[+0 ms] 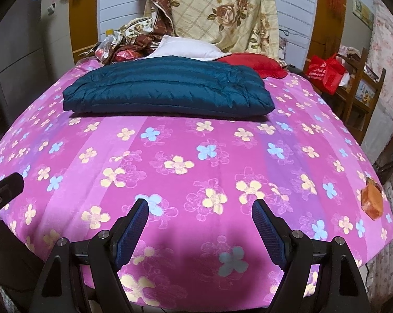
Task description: Fold large clothes
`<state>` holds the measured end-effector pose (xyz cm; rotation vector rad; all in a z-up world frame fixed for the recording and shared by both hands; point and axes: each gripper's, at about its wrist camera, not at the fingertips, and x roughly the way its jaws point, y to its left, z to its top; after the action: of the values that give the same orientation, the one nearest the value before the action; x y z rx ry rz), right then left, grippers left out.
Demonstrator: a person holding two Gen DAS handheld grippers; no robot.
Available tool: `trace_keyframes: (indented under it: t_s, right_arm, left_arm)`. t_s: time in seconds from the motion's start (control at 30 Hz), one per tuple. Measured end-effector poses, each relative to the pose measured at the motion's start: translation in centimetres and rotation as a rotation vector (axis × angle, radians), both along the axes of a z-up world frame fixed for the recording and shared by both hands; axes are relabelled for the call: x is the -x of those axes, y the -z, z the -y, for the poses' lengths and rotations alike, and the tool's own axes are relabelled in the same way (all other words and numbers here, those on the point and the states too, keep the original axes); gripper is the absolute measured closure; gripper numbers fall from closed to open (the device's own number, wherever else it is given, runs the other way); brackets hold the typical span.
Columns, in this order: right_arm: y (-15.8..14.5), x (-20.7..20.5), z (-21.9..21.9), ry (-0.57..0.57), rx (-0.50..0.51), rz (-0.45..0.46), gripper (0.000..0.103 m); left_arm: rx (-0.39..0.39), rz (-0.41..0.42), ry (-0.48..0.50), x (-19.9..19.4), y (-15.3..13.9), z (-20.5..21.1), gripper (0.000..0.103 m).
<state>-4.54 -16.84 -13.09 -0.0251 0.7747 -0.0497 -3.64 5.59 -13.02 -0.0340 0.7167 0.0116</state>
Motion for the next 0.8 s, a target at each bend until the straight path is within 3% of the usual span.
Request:
trace_keyframes:
  t_s: [0.33,0.8]
  right_arm:
    - [-1.6,0.8,-1.0,-0.032,-0.009,0.041,0.024]
    - [-1.5,1.0,-0.7,-0.027,-0.023,0.056,0.024]
  left_arm:
    - [-0.029,0.038,0.003,0.6,-0.3,0.1,0.001]
    - [-0.021,0.065,0.014,1.1,-0.8,0.2,0.001]
